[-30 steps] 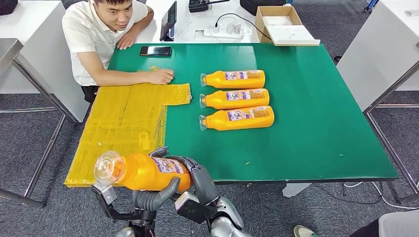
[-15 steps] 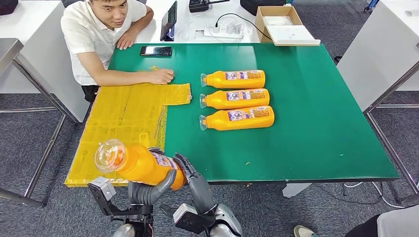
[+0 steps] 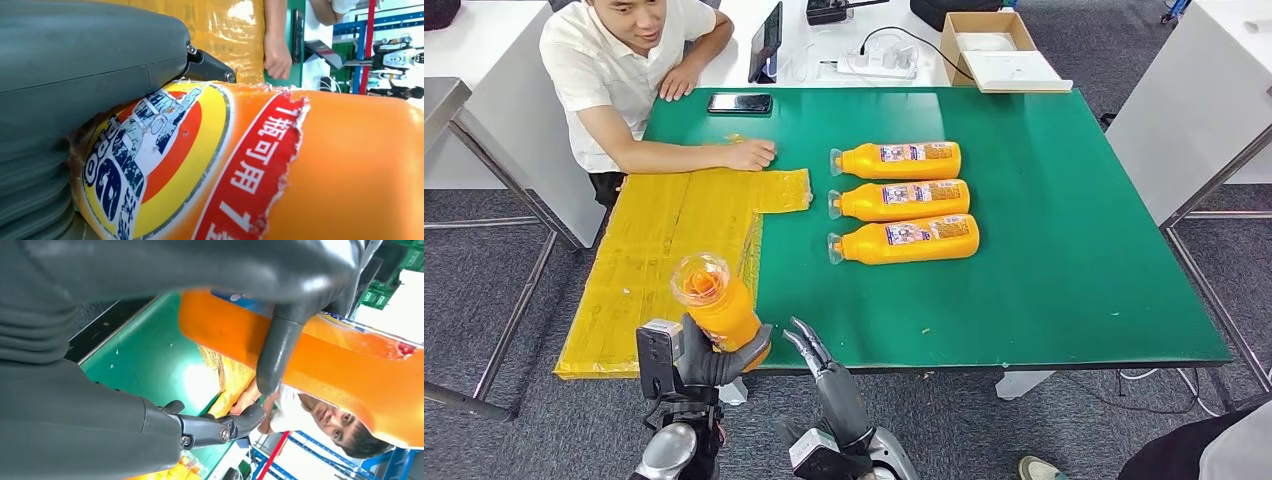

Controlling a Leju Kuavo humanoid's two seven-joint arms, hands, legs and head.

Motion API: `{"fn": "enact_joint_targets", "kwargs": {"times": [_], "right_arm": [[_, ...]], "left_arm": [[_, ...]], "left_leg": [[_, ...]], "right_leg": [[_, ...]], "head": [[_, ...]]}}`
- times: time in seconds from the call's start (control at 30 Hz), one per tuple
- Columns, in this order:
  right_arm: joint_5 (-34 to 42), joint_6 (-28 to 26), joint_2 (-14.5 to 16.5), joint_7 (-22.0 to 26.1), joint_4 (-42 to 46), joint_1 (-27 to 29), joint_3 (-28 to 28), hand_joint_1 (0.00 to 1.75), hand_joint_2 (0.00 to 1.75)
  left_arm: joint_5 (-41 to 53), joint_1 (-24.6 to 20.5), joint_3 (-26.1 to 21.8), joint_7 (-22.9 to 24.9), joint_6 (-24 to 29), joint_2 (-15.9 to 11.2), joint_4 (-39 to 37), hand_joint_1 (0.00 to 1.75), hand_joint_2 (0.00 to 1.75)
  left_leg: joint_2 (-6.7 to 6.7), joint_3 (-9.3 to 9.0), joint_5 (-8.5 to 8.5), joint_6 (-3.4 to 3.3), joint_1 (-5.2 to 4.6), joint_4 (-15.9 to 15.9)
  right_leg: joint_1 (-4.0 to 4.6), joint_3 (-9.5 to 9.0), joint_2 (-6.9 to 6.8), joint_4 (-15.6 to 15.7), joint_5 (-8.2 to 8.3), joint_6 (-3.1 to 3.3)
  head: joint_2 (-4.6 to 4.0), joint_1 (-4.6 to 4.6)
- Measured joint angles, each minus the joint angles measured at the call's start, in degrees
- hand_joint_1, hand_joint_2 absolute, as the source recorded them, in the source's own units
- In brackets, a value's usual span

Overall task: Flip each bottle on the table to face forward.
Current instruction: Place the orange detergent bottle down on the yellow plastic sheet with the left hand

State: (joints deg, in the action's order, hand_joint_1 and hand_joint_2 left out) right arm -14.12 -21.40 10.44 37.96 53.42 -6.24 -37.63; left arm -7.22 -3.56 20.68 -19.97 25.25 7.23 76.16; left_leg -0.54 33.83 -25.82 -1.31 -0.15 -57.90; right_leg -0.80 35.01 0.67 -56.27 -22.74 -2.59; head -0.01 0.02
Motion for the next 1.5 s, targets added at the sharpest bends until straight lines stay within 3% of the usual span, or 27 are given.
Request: {"fn": "enact_joint_targets", "kwargs": {"times": [0.17,0.37,0.57,0.67,0.8,0.97,1.1,1.13,1.17,1.27,1.3,1.43,1.5], "right_arm": [[3.35,-3.57,-0.5,0.23,3.87,1.27,0.44,0.0,0.0],[9.0,-9.5,-0.93,0.25,12.02,3.1,1.65,0.0,0.0],[11.18,-9.81,-1.17,0.25,16.86,4.76,3.1,0.0,0.0],[11.71,-9.16,-1.22,0.25,18.31,5.35,3.69,0.0,0.0],[11.12,-7.62,-0.9,0.25,19.38,5.92,4.58,0.0,0.0],[11.63,-3.43,-0.22,0.25,19.39,6.06,5.95,0.0,0.0],[11.96,-1.26,0.31,0.25,18.86,6.01,6.99,0.0,0.0],[12.05,-1.1,0.42,0.25,18.71,5.99,7.22,0.0,0.0],[12.1,-1.05,0.52,0.25,18.58,5.95,7.41,0.0,0.0],[12.31,-0.83,0.81,0.25,18.17,5.84,7.91,0.0,0.0],[12.41,-0.61,0.9,0.25,18.02,5.82,8.06,0.0,0.0],[12.59,0.42,1.16,0.25,17.2,5.58,8.43,0.0,0.0],[12.56,0.67,1.25,0.25,16.77,5.42,8.46,0.0,0.0]], "left_arm": [[17.64,-3.16,-0.95,2.87,6.36,-1.69,-3.29,1.75,1.75],[33.4,-11.69,-5.28,7.91,5.53,-5.11,-11.29,1.75,1.75],[41.38,-16.37,-6.44,11.1,5.05,-7.56,-15.7,1.75,1.75],[49.43,-19.07,-6.35,15.03,3.29,-8.3,-18.43,1.75,1.75],[60.41,-26.14,-5.47,19.17,-1.81,-8.78,-26.56,1.75,1.75],[66.53,-35.21,-3.21,23.85,-10.44,-8.71,-39.89,1.75,1.75],[67.03,-38.29,-2.48,25.76,-15.17,-8.19,-47.14,1.75,1.75],[66.95,-38.69,-2.45,26.04,-15.62,-8.03,-48.27,1.71,1.75],[66.9,-39.03,-2.45,26.2,-15.79,-7.92,-48.99,1.55,1.75],[66.9,-40.04,-2.45,26.71,-16.24,-7.64,-51.01,0.58,1.75],[66.89,-40.28,-2.45,26.93,-16.57,-7.56,-51.59,0.38,1.75],[66.33,-40.98,-2.45,27.36,-18.43,-7.41,-53.22,0.01,1.75],[65.26,-41.23,-2.56,27.0,-19.24,-7.41,-53.73,0.0,1.75]], "left_leg": [[-0.05,0.05,0.0,0.0,0.0,0.0],[0.0,-0.01,0.08,0.07,0.02,0.0],[-0.02,0.0,0.1,0.09,0.04,0.0],[-0.07,0.05,0.1,0.08,0.03,0.0],[-0.07,0.06,0.1,0.08,0.02,0.0],[-0.02,0.05,0.13,0.07,0.03,0.0],[-0.02,0.06,0.13,0.07,0.03,-0.01],[-0.05,0.06,0.13,0.08,0.04,-0.01],[-0.09,0.06,0.13,0.08,0.04,0.0],[-0.13,0.06,0.12,0.08,0.03,0.0],[-0.12,0.05,0.12,0.08,0.03,0.0],[-0.1,-0.08,0.12,0.08,0.03,0.0],[-0.09,-0.16,0.12,0.08,0.02,0.0]], "right_leg": [[0.0,0.02,-0.01,0.0,0.0,0.0],[0.01,0.01,-0.01,-0.02,0.03,0.02],[0.01,0.02,0.0,-0.04,0.03,0.02],[0.01,0.05,-0.01,-0.03,0.03,0.02],[0.0,0.04,-0.01,-0.03,0.05,0.01],[0.01,0.04,0.0,-0.05,0.07,0.0],[0.01,0.04,0.0,-0.07,0.06,0.0],[0.01,0.03,-0.01,-0.07,0.05,0.0],[0.01,0.02,-0.02,-0.07,0.05,0.0],[0.0,-0.01,-0.04,-0.06,0.03,0.0],[0.0,-0.03,-0.03,-0.05,0.03,0.0],[0.0,-0.16,-0.03,-0.04,0.04,0.0],[0.0,-0.24,-0.03,-0.04,0.04,0.01]], "head": [[0.01,0.01],[0.0,0.0],[-0.01,0.01],[0.0,0.01],[0.0,0.01],[-0.01,0.01],[-0.01,0.0],[-0.01,0.01],[0.0,0.01],[0.01,0.01],[0.01,0.01],[0.0,0.02],[0.01,0.01]]}}
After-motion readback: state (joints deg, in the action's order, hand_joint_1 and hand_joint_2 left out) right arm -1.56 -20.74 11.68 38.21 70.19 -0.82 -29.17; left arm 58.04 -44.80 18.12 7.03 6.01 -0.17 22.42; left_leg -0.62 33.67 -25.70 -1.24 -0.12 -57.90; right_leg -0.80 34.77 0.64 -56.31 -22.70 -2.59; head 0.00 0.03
